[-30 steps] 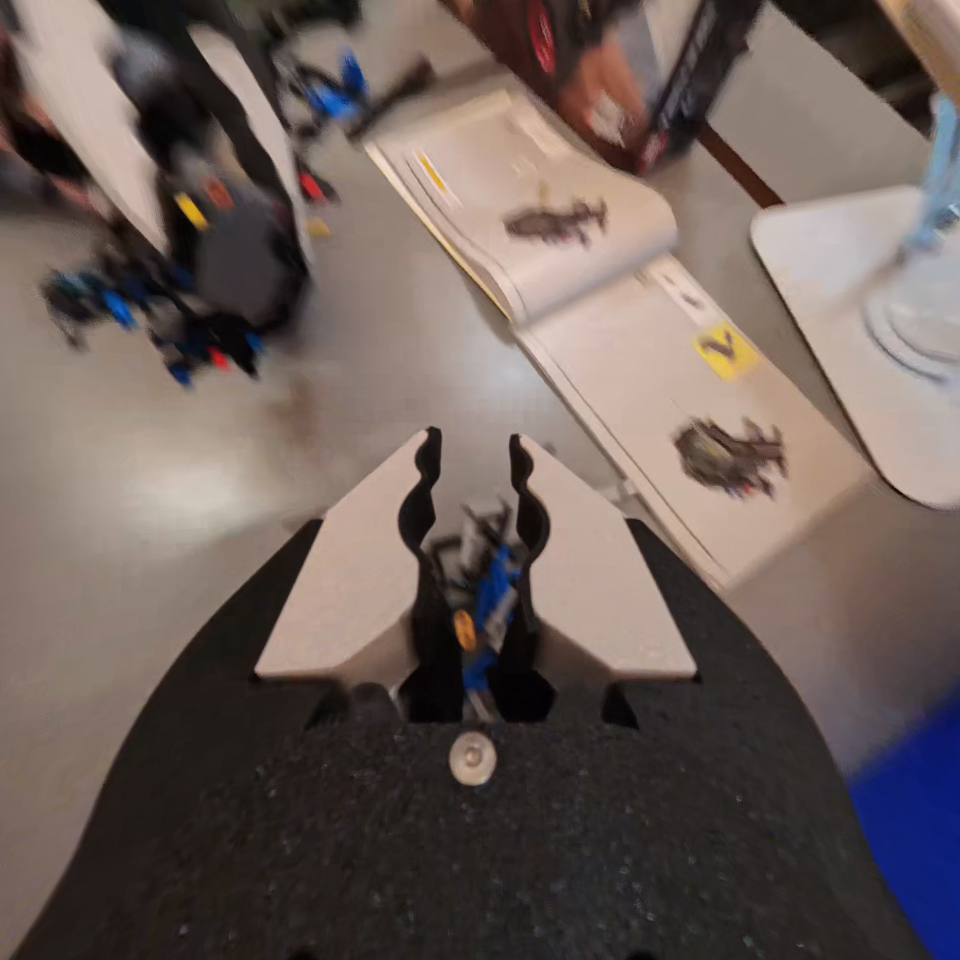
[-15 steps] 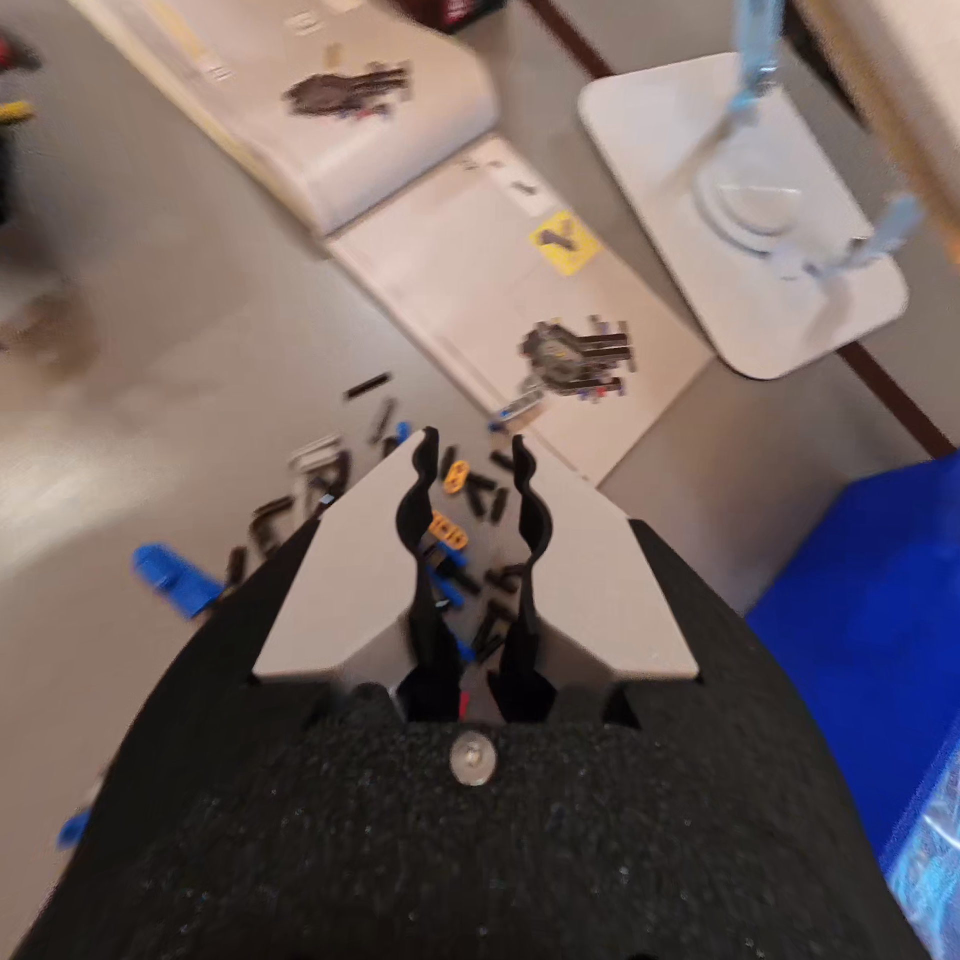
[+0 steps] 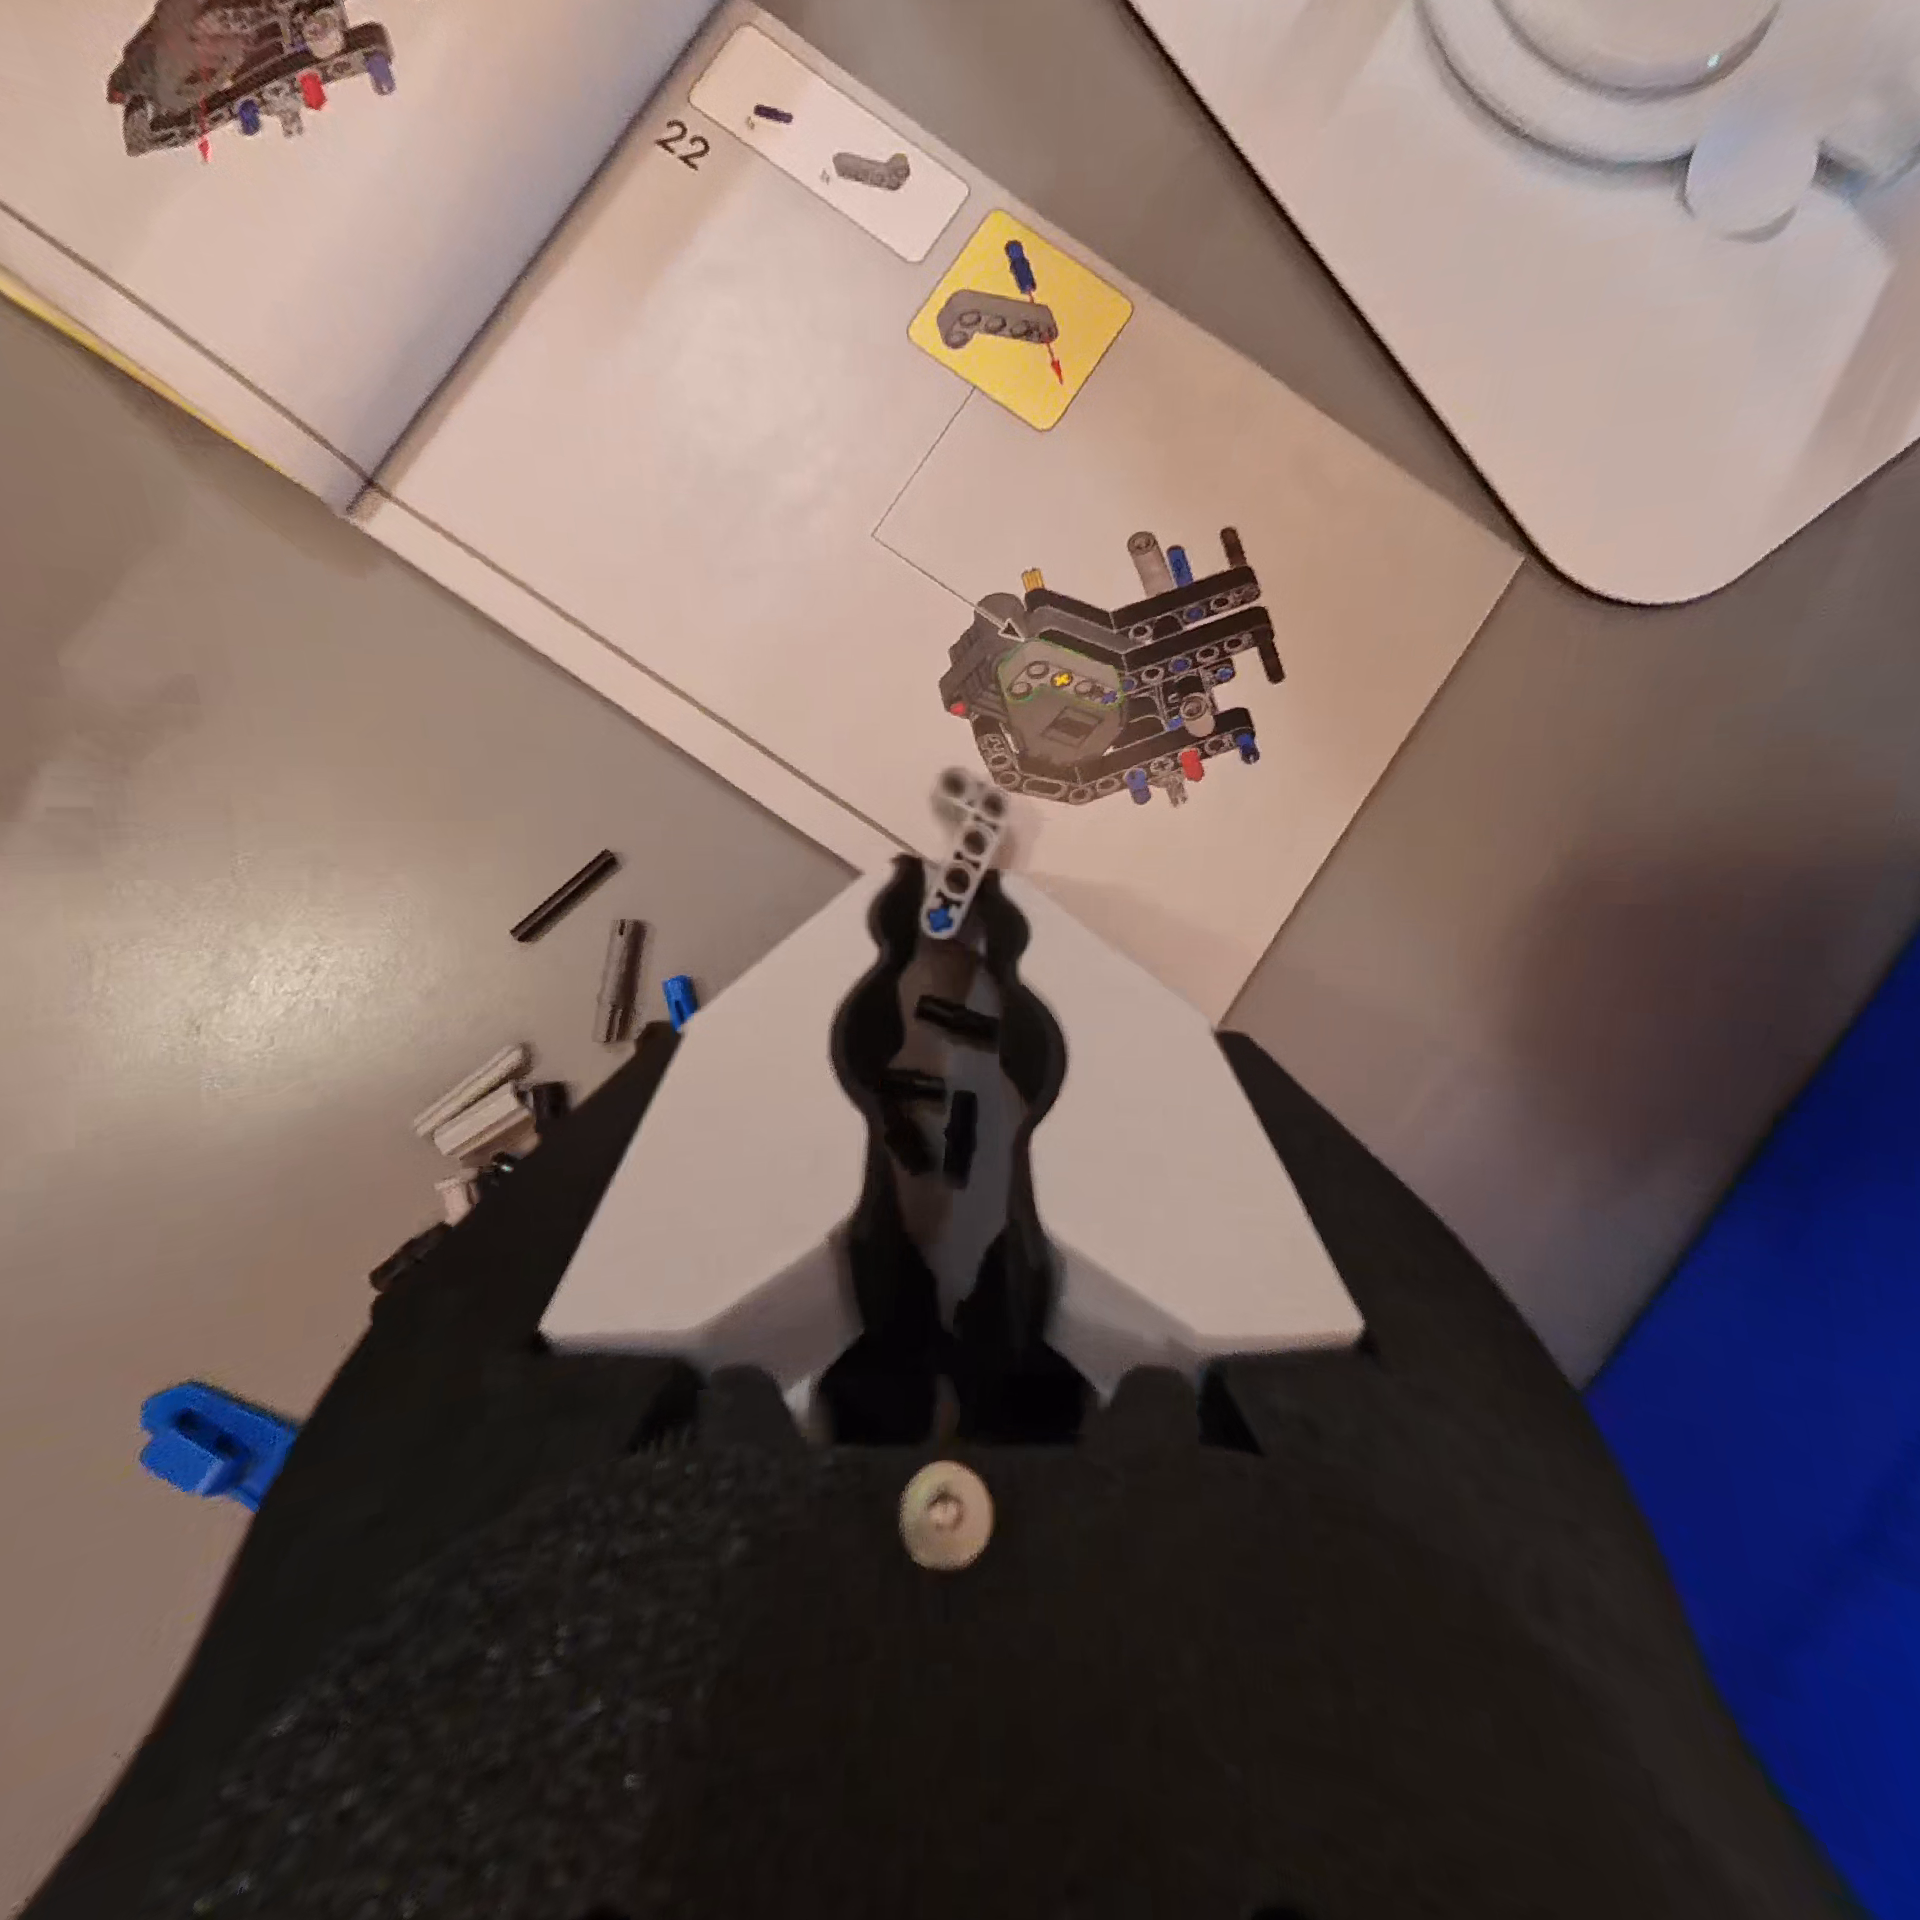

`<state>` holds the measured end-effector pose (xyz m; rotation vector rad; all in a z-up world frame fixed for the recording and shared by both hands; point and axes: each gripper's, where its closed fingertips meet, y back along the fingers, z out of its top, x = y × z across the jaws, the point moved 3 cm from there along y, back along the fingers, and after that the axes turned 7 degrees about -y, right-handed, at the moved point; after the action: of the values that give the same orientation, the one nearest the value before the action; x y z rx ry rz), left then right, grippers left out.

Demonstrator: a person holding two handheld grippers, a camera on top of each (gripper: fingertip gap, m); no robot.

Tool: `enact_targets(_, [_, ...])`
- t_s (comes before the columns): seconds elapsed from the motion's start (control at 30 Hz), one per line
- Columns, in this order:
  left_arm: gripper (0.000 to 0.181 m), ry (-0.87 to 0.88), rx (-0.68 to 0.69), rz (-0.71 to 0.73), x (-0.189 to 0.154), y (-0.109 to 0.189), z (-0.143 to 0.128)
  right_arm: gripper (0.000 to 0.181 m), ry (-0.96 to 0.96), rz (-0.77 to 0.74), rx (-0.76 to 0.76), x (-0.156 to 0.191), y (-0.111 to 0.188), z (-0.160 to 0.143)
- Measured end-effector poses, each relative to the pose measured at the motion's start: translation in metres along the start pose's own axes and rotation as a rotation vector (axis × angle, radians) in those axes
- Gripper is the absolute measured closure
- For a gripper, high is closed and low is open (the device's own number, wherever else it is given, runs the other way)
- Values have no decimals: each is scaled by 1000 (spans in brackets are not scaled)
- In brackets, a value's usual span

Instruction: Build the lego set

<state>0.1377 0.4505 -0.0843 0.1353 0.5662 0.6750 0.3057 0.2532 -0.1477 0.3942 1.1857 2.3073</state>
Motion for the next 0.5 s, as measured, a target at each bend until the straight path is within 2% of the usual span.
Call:
enact_targets(0.07, [137,4,-15,35,8,7,3,174,48,-5,-36,4,5,4])
enact_targets(0.13, [137,5,-17,67,15,10,4,174,134,95,-85,32,20,12])
enact_targets(0.2, [137,0,-22,88,18,12,5,174,315,429,-117,104,46,6])
enact_targets(0.27, [137,-6,-26,110,21,14,6,174,548,746,-97,177,75,-24])
enact_targets(0.3, [137,-11,-24,121,23,15,6,175,635,794,-87,201,78,-40])
enact_targets(0.4, [137,-12,-17,124,25,14,4,174,763,756,32,230,63,-67])
enact_targets(0.5, [137,-13,-11,83,19,10,2,175,785,666,9,227,57,-65])
